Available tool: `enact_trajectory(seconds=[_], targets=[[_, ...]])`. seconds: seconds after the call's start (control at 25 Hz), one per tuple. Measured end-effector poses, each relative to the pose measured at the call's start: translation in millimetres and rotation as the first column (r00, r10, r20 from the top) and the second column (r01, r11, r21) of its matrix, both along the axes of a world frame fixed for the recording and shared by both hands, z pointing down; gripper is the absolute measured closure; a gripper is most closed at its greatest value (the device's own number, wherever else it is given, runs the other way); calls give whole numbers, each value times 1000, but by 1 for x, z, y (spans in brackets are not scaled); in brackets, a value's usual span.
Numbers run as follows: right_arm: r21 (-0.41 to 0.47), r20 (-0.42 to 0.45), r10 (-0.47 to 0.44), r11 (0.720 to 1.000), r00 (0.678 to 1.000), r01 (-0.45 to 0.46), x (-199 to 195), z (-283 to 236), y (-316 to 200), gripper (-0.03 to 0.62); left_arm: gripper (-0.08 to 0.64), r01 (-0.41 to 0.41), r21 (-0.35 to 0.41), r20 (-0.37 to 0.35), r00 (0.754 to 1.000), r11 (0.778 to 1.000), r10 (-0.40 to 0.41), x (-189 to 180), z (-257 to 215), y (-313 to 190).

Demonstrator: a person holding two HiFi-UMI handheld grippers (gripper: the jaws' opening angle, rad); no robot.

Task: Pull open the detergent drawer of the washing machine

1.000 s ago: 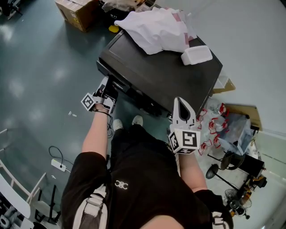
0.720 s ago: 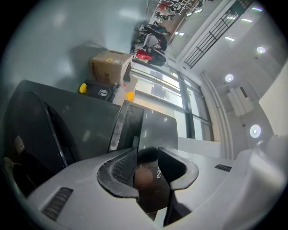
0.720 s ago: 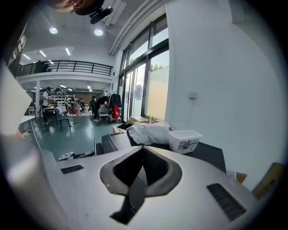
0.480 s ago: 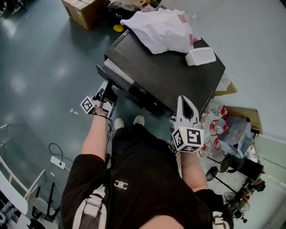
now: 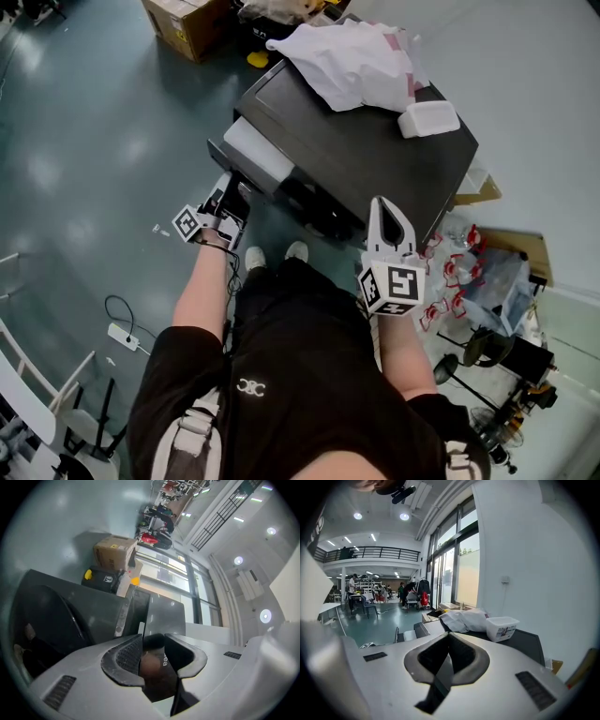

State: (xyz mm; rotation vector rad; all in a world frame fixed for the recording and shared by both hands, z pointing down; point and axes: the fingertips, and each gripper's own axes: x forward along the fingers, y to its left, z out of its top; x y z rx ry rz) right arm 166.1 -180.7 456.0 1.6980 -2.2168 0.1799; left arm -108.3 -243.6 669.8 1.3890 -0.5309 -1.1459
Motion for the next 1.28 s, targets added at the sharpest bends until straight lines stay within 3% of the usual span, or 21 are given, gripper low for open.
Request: enact_trajectory(seconds=[1.28], targets=[[8, 19, -27, 1000, 999, 26, -27, 2, 21, 591, 414, -7, -19, 55, 998, 1000, 8, -30, 0, 44]])
